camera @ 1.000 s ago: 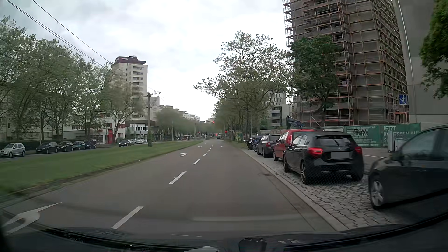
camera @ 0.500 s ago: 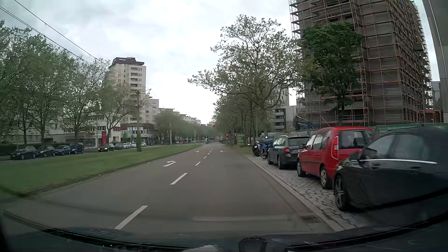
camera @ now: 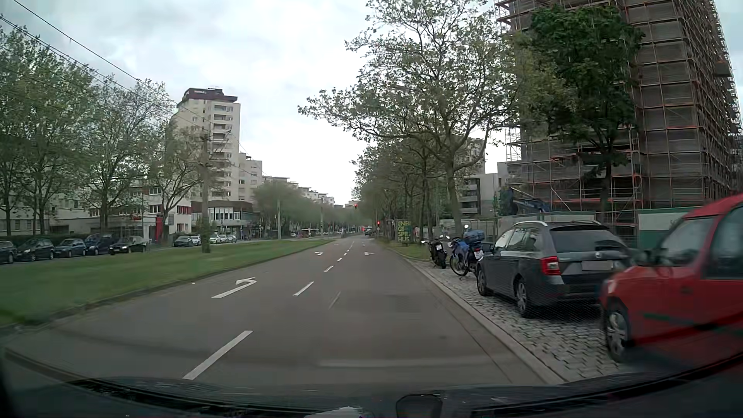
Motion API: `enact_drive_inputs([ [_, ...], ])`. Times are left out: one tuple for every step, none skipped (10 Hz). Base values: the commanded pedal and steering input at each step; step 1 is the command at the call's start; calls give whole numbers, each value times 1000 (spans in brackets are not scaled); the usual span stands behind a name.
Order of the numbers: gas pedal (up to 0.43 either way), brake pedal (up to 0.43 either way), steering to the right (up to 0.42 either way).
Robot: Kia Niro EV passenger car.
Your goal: Follow the waypoints while adhering to traffic rules and regulations
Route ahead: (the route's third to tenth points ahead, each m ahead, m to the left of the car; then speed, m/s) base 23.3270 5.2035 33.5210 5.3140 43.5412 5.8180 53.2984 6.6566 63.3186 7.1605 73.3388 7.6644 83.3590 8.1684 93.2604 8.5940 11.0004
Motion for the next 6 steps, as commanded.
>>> enact_drive_inputs([
  [28, 0, -10],
  [28, 0, -11],
  [28, 0, -11],
  [28, 0, -11],
  [28, 0, -11],
  [28, 0, -11],
])
